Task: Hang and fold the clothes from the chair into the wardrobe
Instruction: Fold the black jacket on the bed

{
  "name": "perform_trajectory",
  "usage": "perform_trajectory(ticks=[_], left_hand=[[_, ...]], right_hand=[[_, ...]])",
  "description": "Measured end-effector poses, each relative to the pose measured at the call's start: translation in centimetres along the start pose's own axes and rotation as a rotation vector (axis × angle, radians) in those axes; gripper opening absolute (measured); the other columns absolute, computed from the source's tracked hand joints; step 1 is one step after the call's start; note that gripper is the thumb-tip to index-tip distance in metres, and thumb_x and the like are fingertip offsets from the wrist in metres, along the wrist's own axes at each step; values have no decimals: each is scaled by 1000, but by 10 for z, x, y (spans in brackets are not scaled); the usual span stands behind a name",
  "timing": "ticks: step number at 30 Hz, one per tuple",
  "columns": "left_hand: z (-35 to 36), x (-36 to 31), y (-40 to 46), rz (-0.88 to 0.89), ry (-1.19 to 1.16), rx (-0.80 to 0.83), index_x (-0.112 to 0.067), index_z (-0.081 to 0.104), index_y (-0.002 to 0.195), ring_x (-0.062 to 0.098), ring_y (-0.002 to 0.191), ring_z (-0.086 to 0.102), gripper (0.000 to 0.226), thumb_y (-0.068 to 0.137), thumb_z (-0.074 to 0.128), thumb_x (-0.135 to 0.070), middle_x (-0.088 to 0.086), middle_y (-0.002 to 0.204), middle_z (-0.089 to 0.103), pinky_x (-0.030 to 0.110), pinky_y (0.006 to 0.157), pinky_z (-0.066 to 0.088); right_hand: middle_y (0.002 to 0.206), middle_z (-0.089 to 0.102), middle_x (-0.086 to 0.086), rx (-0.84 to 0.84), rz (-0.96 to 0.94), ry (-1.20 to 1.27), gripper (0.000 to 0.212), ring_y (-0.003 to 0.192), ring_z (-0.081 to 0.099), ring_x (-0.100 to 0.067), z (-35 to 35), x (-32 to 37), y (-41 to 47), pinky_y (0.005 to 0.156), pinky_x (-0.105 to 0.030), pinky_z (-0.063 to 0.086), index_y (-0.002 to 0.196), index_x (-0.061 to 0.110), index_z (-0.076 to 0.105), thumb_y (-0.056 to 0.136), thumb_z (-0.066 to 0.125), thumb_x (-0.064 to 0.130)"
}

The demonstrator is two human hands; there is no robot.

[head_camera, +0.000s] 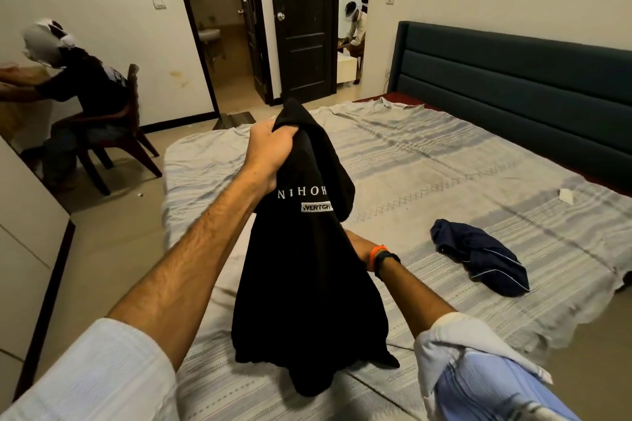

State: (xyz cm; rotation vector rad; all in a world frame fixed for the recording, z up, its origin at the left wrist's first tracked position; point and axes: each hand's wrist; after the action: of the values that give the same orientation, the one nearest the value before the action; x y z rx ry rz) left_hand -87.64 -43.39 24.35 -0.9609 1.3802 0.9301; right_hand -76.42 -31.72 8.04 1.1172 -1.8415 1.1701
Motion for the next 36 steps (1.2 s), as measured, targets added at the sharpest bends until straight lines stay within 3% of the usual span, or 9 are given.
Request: perform_trajectory(ticks=[5, 8, 12, 19, 21, 24, 28, 33, 36], left_hand=[[-15, 4, 4, 26, 73, -27, -15, 69, 91, 24, 87, 69, 13, 93, 56, -18, 8, 89, 71, 35, 76, 58], [-36, 16, 13, -20, 75, -59, -17, 70, 85, 25, 86, 69, 12, 89, 59, -15, 8, 85, 71, 34, 72, 58], [-61, 37, 30, -99, 260, -90, -16, 68, 86, 27, 88, 71, 9, 80, 71, -23, 12, 91, 73, 45, 81, 60], [-51, 38, 29, -204, 1249, 420, -14, 47, 136, 28, 105, 62, 67, 79, 79, -29, 11, 127, 57, 43, 88, 57], [-39, 44, 27, 0, 1407, 484, -17, 24, 152, 31, 129, 48, 103, 71, 86, -28, 12, 149, 38, 46, 104, 47], [-22, 54, 20, 327, 1177, 604, -18, 29, 151, 25, 140, 35, 100, 70, 87, -26, 7, 153, 35, 38, 115, 31], [-11, 69, 20, 320, 1060, 578, -17, 55, 97, 24, 95, 60, 22, 94, 63, -37, 4, 99, 63, 34, 79, 47], [-5, 75, 21, 289, 919, 220, -10, 56, 90, 27, 83, 56, 29, 102, 47, -35, 11, 89, 59, 35, 67, 41], [5, 68, 21, 167, 688, 98, -12, 48, 72, 26, 72, 53, 38, 103, 45, -35, 7, 74, 53, 31, 63, 37]], right_hand=[[59, 61, 5, -124, -135, 86, 34, 57, 55, -6, -6, 8, 16, 58, -20, 44, 65, 14, 64, 97, 61, 22], [71, 62, -6, -384, -136, 203, 34, 70, 56, -17, -26, 3, 28, 67, -40, 45, 70, 7, 68, 89, 70, 36], [79, 60, -8, -556, -213, 494, 19, 76, 51, -18, -44, 13, 17, 67, -33, 40, 79, 7, 65, 96, 61, 16], [104, 69, -10, -500, -404, 529, 26, 97, 65, -20, -67, 47, 9, 91, -32, 53, 105, 9, 67, 96, 47, -6], [105, 68, -7, -409, -450, 464, 32, 98, 65, -16, -71, 60, 4, 89, -25, 52, 111, 9, 64, 95, 43, -11], [110, 65, -5, -298, -489, 364, 35, 101, 63, -13, -73, 78, 1, 92, -19, 49, 119, 6, 58, 96, 40, -13], [104, 63, -2, -311, -481, 246, 33, 93, 61, -6, -72, 91, 0, 82, -11, 49, 121, -1, 57, 96, 39, -13], [118, 64, -6, -666, -400, -294, 32, 112, 58, -24, -74, 77, 23, 97, -39, 47, 123, 12, 59, 96, 60, 28], [101, 67, -2, -762, -454, -201, 35, 93, 63, -17, -54, 71, 12, 81, -33, 52, 105, 14, 62, 91, 64, 46]])
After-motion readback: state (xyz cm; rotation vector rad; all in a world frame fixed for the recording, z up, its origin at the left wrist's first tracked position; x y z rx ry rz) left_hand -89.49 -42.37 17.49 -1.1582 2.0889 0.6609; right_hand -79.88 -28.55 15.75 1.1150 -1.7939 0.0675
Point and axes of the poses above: each hand's wrist, its own y-axis towards the middle knuckle, its own z-axis out of the palm, x = y × z
